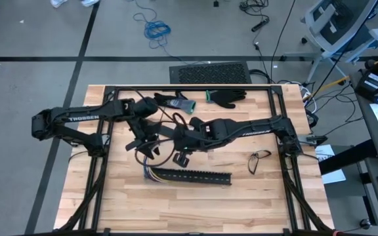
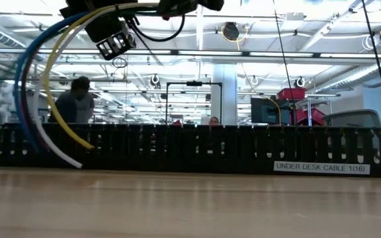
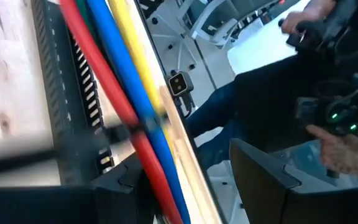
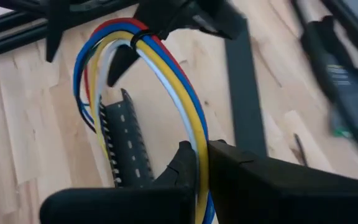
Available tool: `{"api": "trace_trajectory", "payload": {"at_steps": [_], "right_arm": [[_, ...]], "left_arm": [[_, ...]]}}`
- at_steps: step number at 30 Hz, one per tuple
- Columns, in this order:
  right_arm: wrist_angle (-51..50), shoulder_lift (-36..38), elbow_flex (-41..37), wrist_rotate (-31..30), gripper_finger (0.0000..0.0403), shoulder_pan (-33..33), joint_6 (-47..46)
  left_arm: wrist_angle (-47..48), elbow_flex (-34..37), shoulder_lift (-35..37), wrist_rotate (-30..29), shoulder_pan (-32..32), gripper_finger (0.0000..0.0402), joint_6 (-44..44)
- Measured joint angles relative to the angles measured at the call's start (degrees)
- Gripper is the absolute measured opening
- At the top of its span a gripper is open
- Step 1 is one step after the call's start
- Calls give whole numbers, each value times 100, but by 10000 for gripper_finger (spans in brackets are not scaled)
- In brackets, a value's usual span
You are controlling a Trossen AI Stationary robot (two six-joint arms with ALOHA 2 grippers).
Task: Ziptie cables
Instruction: Insert the cable wire into the black cable duct
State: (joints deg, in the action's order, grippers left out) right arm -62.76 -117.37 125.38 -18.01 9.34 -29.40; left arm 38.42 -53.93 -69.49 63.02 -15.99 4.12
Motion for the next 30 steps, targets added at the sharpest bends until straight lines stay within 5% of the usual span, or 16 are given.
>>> {"api": "trace_trajectory", "payload": {"at_steps": [11,16,30], "right_arm": [[-460,362,0,-520,8,-80,-278],[-628,364,0,-727,8,-96,-431],[-1047,761,0,-910,7,-172,-795]], "left_arm": [[-631,0,33,-790,3,141,210],[-1235,0,33,-1326,2,113,-383],[-1506,0,35,-1410,1,22,-1077]]}}
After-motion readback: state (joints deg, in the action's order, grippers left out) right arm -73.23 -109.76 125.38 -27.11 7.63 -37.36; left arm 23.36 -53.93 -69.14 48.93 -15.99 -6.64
